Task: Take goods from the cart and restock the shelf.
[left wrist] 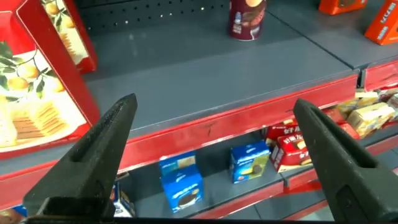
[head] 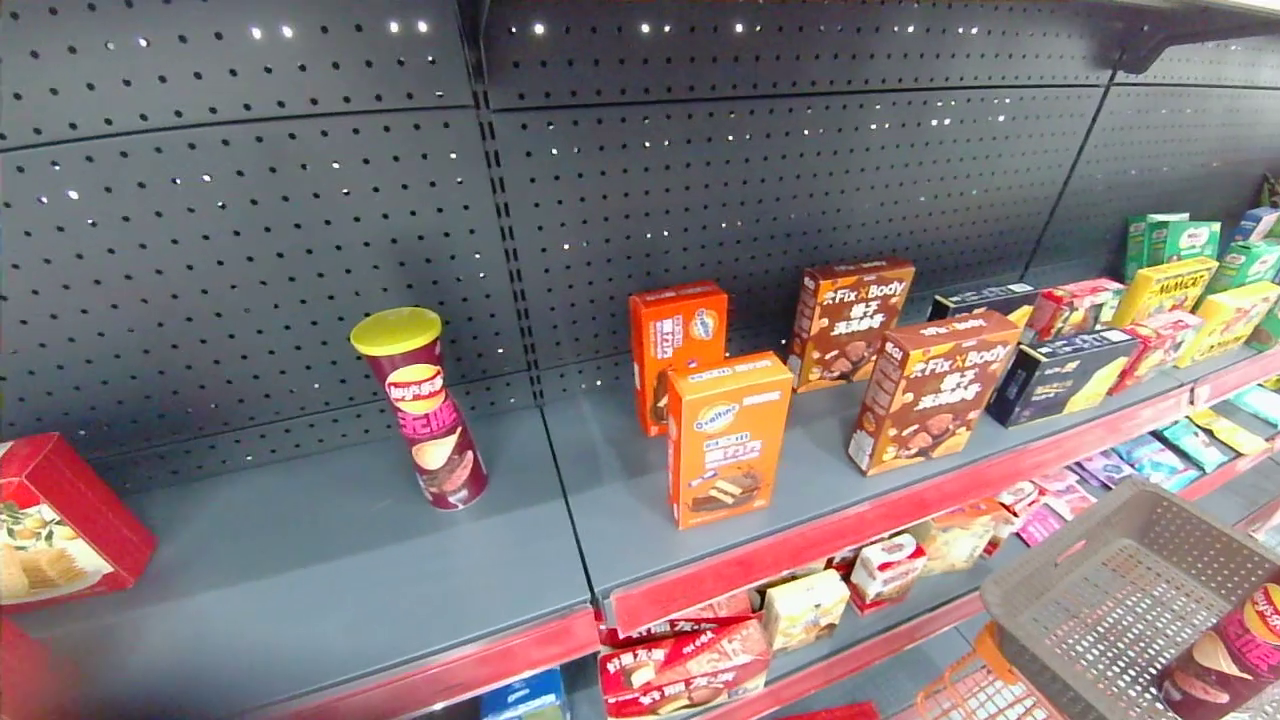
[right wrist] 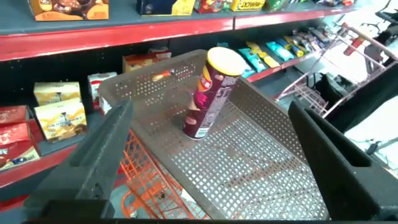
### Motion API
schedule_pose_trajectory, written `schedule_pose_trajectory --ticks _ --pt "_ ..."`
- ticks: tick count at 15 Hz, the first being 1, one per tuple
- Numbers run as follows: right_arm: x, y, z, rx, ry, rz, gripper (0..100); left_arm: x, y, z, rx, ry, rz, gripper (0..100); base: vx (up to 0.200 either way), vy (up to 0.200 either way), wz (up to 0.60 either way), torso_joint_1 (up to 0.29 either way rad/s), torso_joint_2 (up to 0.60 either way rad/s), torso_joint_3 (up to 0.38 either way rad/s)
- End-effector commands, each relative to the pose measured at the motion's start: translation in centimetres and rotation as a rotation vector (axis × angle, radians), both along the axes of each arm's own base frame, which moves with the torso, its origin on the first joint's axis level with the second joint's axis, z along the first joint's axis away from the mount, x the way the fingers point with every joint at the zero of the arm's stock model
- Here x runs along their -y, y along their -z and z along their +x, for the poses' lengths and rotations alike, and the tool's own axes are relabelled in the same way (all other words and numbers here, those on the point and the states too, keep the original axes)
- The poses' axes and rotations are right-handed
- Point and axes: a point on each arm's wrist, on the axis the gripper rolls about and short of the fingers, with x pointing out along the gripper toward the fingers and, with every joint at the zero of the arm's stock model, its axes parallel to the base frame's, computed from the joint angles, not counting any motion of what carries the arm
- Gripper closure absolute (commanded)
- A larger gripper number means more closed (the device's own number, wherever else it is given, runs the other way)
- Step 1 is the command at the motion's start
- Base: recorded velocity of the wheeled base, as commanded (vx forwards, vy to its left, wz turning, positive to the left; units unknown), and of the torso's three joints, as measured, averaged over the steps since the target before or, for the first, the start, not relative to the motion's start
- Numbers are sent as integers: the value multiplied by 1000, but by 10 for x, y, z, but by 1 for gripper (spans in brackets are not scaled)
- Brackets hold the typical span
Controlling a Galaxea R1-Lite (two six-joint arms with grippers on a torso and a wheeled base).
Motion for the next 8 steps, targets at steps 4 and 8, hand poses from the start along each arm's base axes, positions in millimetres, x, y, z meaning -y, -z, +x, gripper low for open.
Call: schedule_pose_trajectory --ticks 4,8 --pt "0 2 0 -2 1 1 0 0 0 0 0 0 0 0 0 0 -450 -3 5 1" --pt "0 1 0 -2 -2 -1 0 0 0 0 0 0 0 0 0 0 0 0 0 0"
